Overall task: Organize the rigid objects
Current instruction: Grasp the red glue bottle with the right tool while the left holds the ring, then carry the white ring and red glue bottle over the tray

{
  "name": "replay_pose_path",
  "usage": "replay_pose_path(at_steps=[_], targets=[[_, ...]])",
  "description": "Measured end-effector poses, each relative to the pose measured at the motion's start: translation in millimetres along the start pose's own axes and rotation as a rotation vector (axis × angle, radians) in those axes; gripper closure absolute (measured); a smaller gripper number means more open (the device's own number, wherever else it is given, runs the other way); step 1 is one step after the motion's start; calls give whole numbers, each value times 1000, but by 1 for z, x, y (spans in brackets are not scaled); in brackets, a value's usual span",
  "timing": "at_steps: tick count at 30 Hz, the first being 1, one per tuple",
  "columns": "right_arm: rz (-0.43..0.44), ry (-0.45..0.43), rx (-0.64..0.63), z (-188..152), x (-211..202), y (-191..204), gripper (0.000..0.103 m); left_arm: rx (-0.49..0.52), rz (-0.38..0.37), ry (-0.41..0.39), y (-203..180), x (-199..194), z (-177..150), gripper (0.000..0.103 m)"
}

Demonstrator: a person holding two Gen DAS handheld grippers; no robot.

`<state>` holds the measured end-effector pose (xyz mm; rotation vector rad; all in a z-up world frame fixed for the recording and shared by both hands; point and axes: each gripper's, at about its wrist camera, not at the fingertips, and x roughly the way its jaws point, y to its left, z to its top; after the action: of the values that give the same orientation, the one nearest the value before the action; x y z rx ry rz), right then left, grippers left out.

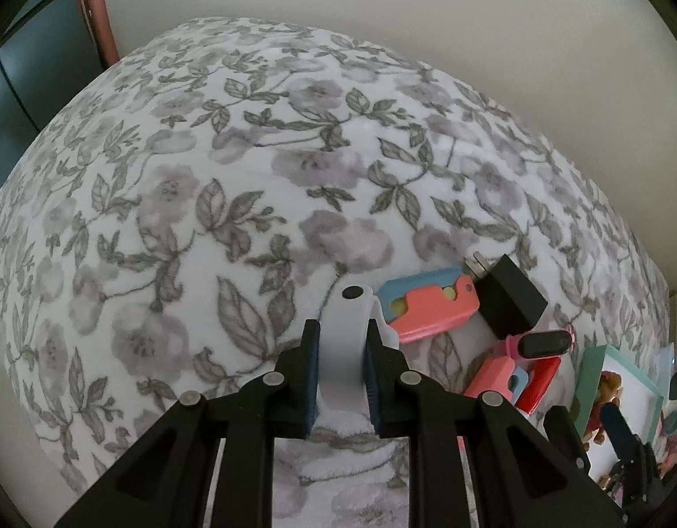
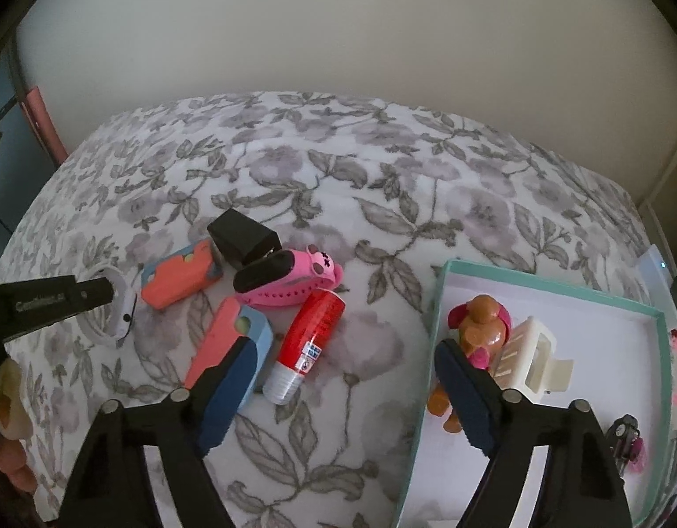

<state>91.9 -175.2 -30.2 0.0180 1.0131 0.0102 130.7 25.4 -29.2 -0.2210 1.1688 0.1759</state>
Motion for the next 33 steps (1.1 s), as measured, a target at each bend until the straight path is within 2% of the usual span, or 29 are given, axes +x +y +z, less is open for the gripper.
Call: replay_pose_path(at_steps=[4,6,15,23,29,33], targets=[[38,24,18,2,7,3,36,-10,-13,5,2,1,1,84],[36,43,22,2,14,3,49,-15,-19,9,3,2,1,84],[52,84,66,3,33,-1,52,-23,-32,19,3,4,1,84],[27,118,40,1,49,8,55,-19,-36,24,3,6,2,84],[34,123,63,-3,50,2,74,-17,-40,31,2,8,1,84],[47,142,71,-6,48,-2,76,-14,-46,31,1,7,0,84]])
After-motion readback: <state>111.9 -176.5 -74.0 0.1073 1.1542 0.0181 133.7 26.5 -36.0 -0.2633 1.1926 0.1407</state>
